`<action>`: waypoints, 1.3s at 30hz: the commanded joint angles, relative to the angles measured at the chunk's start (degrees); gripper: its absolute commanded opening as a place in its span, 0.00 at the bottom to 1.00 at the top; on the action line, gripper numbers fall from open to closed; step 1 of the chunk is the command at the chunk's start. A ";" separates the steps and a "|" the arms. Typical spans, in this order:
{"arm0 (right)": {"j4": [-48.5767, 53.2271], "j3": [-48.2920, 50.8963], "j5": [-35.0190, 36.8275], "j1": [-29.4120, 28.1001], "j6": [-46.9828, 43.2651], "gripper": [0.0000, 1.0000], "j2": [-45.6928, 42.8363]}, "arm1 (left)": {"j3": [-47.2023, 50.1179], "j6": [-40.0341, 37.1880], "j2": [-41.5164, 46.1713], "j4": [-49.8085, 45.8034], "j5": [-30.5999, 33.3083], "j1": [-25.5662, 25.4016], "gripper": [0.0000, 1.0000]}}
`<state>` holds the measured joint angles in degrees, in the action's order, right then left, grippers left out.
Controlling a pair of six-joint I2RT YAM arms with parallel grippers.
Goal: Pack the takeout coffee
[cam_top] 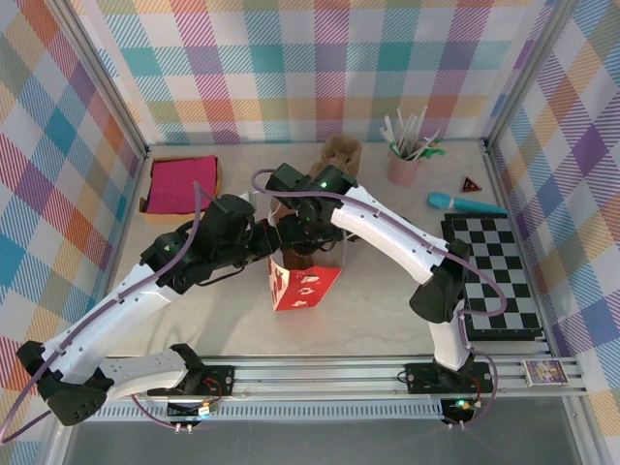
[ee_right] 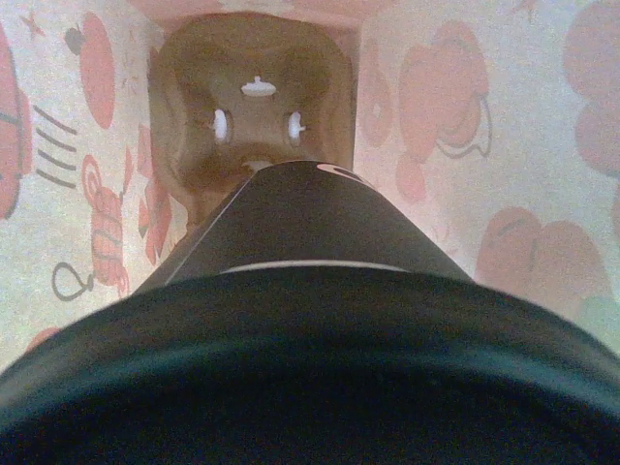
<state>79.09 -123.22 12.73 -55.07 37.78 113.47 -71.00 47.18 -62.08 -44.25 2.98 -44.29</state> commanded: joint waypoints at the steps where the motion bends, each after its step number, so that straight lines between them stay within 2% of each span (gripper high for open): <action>1: -2.71 -0.37 -2.25 -0.13 1.05 0.61 1.54 | 0.65 0.89 1.36 1.78 -1.63 -0.72 0.01; 7: -3.90 1.90 -1.68 -0.70 0.72 0.60 0.64 | 0.96 1.16 1.45 1.67 -1.26 -0.74 0.01; 14: -9.10 11.25 -1.56 -1.63 -0.82 0.59 -5.92 | 0.30 1.24 0.98 0.64 -0.52 -0.69 0.01; 19: -9.55 15.32 -2.80 -2.12 -1.52 0.59 -7.01 | 0.59 1.34 1.46 0.43 0.06 -0.71 0.01; 29: -6.50 12.24 -4.02 -2.17 -1.92 0.59 -2.79 | 1.25 1.62 2.21 0.13 0.13 -0.78 0.01; 39: -7.23 14.00 -4.63 -2.17 -1.88 0.59 -2.49 | 1.74 1.77 2.85 -0.36 0.56 -0.71 0.00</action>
<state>71.33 -109.34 9.30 -56.82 36.56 110.08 -69.84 48.47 -60.55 -45.08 3.03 -44.29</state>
